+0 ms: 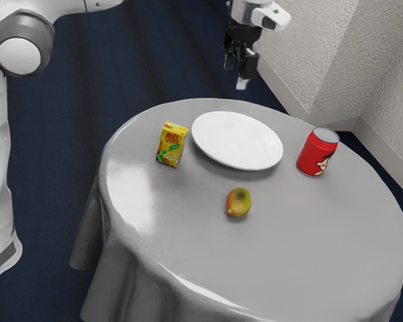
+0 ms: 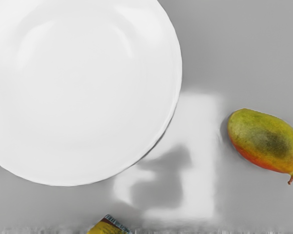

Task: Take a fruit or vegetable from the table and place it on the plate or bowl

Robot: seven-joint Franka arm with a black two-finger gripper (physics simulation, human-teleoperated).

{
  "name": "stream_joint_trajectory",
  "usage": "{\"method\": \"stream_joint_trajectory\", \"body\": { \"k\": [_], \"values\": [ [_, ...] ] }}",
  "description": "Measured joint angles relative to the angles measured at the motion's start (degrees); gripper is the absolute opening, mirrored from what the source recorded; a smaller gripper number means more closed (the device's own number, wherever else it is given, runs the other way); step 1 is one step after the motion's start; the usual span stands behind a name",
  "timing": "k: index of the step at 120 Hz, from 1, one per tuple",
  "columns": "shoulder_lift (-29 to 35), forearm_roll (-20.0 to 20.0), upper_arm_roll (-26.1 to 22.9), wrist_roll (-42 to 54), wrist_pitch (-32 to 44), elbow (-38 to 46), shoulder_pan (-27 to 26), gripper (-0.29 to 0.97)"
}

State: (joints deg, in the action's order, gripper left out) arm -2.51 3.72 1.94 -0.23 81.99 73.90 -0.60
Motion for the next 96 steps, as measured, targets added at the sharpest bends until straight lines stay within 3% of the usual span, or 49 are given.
{"method": "stream_joint_trajectory", "body": {
  "k": [26,36,49,78,96],
  "values": [
    [0.00,0.38,0.14,-0.16,-2.94,-0.46,3.01,0.68],
    [3.27,0.35,-0.37,-0.19,-4.02,-5.60,3.60,0.68],
    [5.44,0.38,-7.16,-0.28,-4.98,-9.93,8.57,0.68],
    [-1.43,1.43,-9.01,-2.64,-5.93,-10.16,-6.41,0.68],
    [-3.52,-1.76,-9.41,-10.76,-6.25,-6.22,1.72,0.68]
  ]
}}
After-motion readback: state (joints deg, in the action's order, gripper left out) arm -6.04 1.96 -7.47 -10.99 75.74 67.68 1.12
